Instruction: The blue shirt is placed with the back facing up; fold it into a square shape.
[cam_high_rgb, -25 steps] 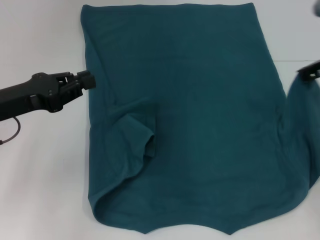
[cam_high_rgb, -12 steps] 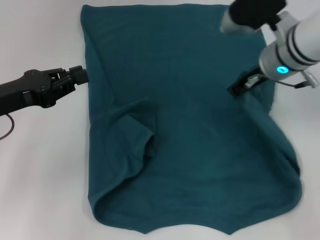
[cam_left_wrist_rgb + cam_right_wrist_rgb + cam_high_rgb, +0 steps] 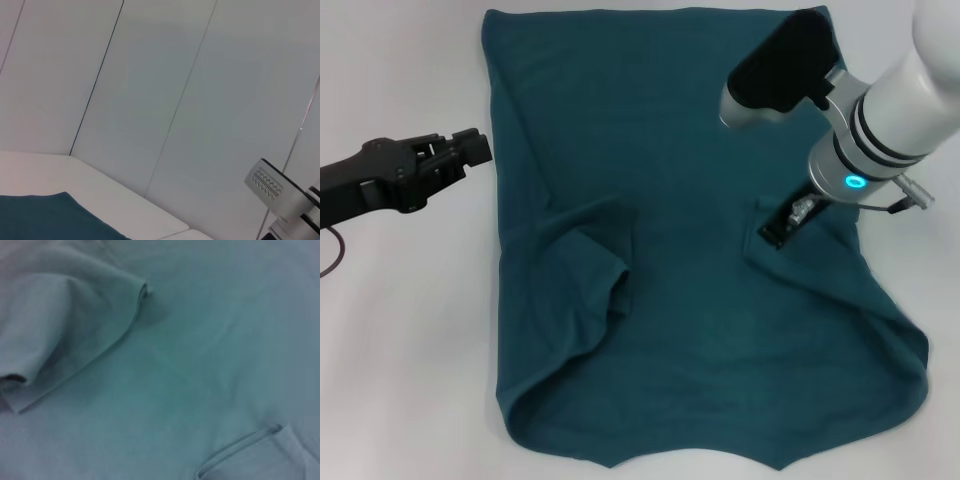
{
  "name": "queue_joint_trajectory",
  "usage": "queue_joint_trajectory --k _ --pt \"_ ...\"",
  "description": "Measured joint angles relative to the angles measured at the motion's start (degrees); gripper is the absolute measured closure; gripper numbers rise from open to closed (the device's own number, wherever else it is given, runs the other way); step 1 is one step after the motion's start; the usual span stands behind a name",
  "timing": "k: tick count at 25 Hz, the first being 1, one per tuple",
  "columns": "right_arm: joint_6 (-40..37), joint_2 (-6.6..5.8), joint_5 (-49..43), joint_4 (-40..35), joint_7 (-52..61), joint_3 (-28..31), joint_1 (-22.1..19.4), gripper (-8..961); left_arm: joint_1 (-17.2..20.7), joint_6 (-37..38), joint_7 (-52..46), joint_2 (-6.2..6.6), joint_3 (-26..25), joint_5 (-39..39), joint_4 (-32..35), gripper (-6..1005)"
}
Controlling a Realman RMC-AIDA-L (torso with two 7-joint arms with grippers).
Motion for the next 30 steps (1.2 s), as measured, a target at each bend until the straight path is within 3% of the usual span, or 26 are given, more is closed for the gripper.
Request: queue_joint_trajectory --k 6,19,30 --pt "1.8 -0.28 7.0 -8.7 -0.3 -0.3 -6.1 680 -0.1 -0.3 0.0 0.07 0.0 0.0 -0.1 828" --pt "-13.4 -0.47 4.2 -28.9 5.6 6.4 -20.6 238 0.0 -0.4 0.3 -0.26 0.0 0.0 -0.2 828" --pt "-16.4 -0.30 10.9 -36.1 7.5 6.7 -32.1 316 -0.8 -0.5 0.2 -0.35 0.4 0.2 -0.2 827"
